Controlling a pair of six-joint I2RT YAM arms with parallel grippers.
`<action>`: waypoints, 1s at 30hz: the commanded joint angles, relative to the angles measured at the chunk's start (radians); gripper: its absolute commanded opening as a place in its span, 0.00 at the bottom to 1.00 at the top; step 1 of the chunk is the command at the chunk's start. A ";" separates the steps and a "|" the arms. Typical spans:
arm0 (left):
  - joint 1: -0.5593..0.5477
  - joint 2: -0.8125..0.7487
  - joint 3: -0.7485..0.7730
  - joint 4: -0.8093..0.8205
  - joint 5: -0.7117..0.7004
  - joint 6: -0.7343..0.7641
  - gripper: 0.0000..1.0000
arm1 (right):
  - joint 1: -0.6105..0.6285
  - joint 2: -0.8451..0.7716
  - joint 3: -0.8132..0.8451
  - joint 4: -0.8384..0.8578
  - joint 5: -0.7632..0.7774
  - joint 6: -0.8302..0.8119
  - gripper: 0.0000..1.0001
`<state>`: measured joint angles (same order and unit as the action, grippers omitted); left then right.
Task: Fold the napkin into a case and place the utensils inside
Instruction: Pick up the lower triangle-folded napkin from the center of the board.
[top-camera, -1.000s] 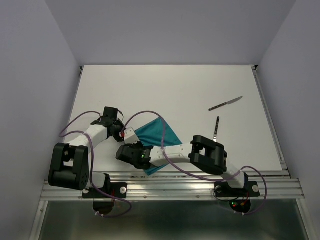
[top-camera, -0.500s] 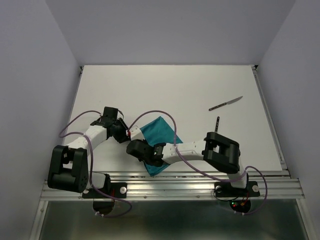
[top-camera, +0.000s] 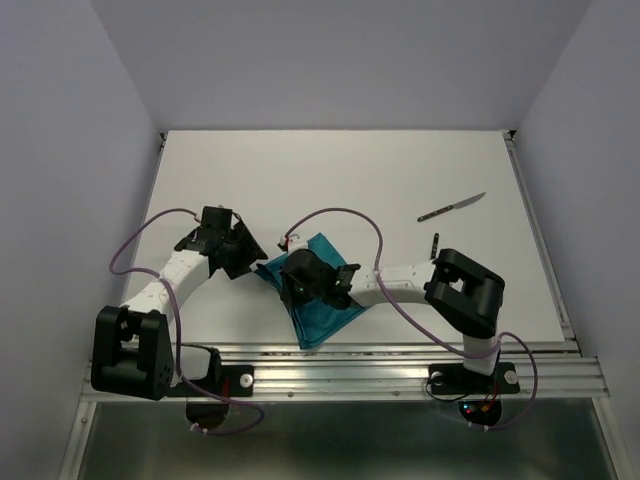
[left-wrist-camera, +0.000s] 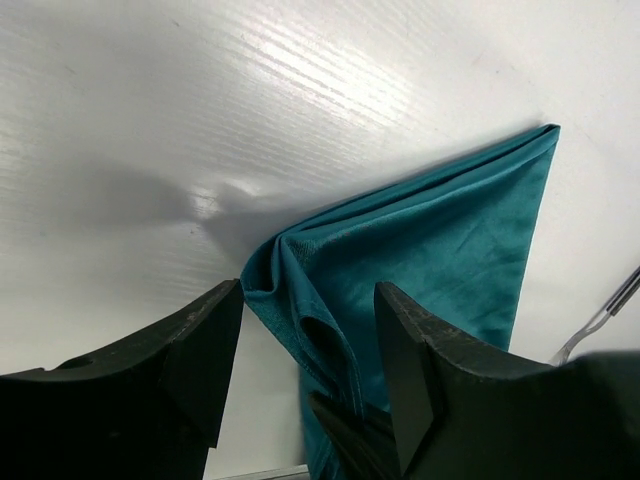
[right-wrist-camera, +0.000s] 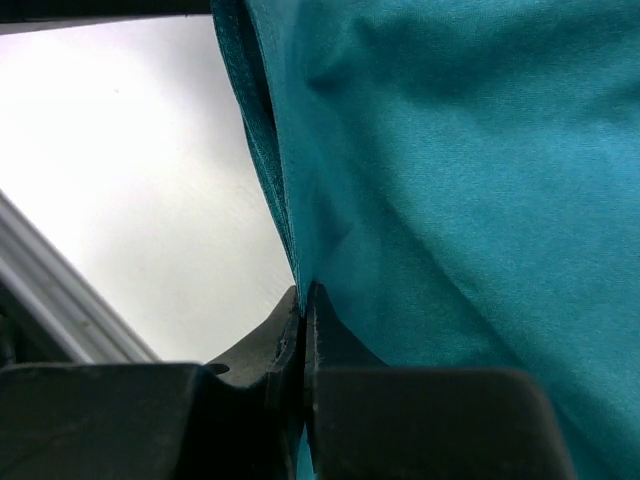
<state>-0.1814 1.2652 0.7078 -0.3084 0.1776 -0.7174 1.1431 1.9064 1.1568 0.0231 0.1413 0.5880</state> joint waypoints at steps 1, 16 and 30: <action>0.002 -0.055 0.051 -0.035 -0.049 0.033 0.66 | -0.031 -0.066 -0.028 0.119 -0.169 0.067 0.01; 0.003 -0.115 -0.042 -0.015 0.006 0.102 0.85 | -0.146 -0.069 -0.117 0.259 -0.394 0.190 0.01; -0.001 -0.055 -0.048 0.080 0.074 0.110 0.91 | -0.146 -0.055 -0.117 0.282 -0.419 0.200 0.01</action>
<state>-0.1814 1.2045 0.6605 -0.2729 0.2287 -0.6266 0.9955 1.8740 1.0382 0.2443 -0.2554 0.7811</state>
